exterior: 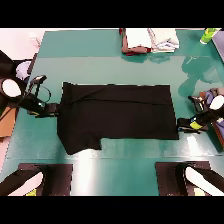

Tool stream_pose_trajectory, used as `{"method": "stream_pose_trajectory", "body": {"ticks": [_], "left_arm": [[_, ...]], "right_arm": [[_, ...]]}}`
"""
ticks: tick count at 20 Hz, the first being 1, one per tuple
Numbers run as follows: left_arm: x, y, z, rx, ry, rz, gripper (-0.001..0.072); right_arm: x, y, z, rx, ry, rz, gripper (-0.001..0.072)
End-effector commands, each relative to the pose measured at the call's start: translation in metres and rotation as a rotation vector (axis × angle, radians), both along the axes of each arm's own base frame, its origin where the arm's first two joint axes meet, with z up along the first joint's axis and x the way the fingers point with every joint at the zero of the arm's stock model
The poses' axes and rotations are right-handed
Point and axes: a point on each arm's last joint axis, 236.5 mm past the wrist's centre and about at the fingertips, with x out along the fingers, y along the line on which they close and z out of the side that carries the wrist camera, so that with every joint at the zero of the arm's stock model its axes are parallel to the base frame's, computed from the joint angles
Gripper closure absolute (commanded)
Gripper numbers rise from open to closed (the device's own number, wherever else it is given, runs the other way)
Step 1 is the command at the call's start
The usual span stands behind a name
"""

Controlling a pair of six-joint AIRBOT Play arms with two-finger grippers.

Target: Fold the shirts.

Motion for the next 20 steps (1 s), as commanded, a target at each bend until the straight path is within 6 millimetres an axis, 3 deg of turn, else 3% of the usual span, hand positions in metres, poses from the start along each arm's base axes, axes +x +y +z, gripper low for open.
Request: {"method": "stream_pose_trajectory", "body": {"ticks": [1,6,9,10,11,12,14,18,20], "left_arm": [[-0.013,-0.001,-0.009,-0.008,0.006,0.016,0.0228],[-0.013,-0.001,-0.009,-0.007,0.007,0.013,0.0228],[-0.021,-0.001,-0.011,-0.005,0.041,0.004,0.0227],[-0.029,-0.001,-0.013,-0.005,0.073,-0.003,0.0227],[-0.036,-0.001,-0.015,-0.004,0.1,-0.007,0.0226],[-0.044,0.0,-0.02,-0.004,0.129,-0.01,0.0225],[-0.061,0.0,-0.038,-0.003,0.189,-0.008,0.0151],[-0.088,0.001,-0.084,-0.002,0.25,0.024,0.0147],[-0.092,-0.011,-0.097,-0.056,0.245,0.061,0.0147]], "right_arm": [[-0.011,0.019,-0.016,0.063,0.005,-0.038,0.0226],[-0.007,0.028,-0.018,0.046,-0.01,0.004,0.0236],[-0.008,0.035,-0.018,0.046,-0.009,0.041,0.0294],[-0.008,0.037,-0.018,0.045,-0.01,0.057,0.0568],[-0.008,0.04,-0.018,0.046,-0.015,0.073,0.0694],[-0.006,0.042,-0.018,0.044,-0.022,0.083,0.0695],[-0.004,0.046,-0.019,0.043,-0.031,0.1,0.0695],[-0.003,0.046,-0.019,0.042,-0.036,0.105,0.0695],[-0.003,0.046,-0.019,0.042,-0.036,0.103,0.0695]]}}
